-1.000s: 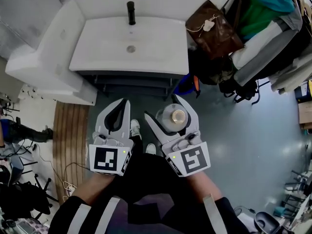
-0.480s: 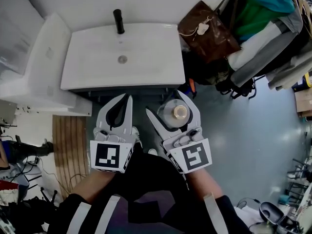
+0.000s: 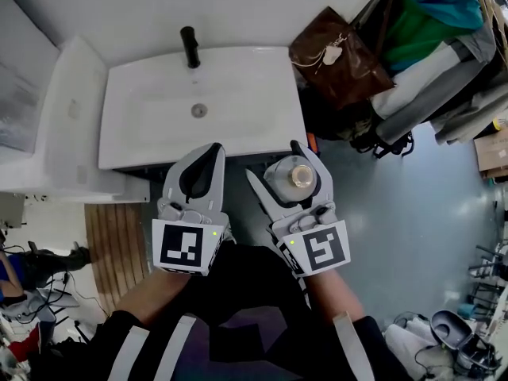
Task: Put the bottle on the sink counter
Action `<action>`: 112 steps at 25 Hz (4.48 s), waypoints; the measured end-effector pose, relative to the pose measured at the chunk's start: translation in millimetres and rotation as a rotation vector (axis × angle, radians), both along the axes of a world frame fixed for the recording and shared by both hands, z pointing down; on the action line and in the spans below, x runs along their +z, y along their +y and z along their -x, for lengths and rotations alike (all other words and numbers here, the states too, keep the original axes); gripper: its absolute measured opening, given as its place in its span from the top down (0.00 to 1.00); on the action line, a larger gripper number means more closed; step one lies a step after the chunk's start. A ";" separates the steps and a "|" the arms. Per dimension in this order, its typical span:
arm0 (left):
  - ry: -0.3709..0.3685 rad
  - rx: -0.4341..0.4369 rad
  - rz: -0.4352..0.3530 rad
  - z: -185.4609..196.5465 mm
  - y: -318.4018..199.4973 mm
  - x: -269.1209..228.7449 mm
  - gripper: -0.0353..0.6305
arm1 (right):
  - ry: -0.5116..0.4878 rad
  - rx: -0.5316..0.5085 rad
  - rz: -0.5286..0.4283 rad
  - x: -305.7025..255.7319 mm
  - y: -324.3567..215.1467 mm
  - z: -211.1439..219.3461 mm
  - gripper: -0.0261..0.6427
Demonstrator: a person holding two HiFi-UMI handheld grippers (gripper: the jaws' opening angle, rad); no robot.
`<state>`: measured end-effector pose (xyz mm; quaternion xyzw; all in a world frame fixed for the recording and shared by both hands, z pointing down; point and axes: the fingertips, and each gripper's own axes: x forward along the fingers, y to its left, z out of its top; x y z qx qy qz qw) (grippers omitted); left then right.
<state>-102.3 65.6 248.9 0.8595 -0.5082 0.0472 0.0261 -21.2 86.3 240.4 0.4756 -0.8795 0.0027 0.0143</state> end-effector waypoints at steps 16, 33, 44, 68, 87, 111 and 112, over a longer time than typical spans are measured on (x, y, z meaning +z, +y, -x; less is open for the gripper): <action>0.006 0.040 -0.006 25.3 -41.9 10.9 0.95 | 0.028 0.074 0.012 17.2 -36.5 24.7 0.45; -0.034 -0.007 0.054 17.9 -115.1 40.3 0.95 | 0.032 0.059 0.071 51.4 -118.0 11.8 0.45; -0.029 -0.024 0.125 3.1 -195.5 72.7 0.95 | 0.054 0.068 0.127 84.6 -209.6 -8.5 0.45; -0.056 -0.012 0.266 -35.6 -315.6 161.9 0.95 | 0.080 0.125 0.193 166.8 -358.8 -49.7 0.45; -0.072 -0.051 0.304 -50.5 -369.8 195.8 0.95 | 0.139 0.101 0.209 222.8 -421.2 -51.6 0.45; -0.076 -0.120 0.320 -52.6 -414.3 225.6 0.95 | 0.181 0.076 0.268 258.8 -446.6 -50.8 0.45; -0.078 -0.122 0.320 -52.3 -414.6 226.5 0.95 | 0.182 0.076 0.270 259.7 -447.0 -51.2 0.45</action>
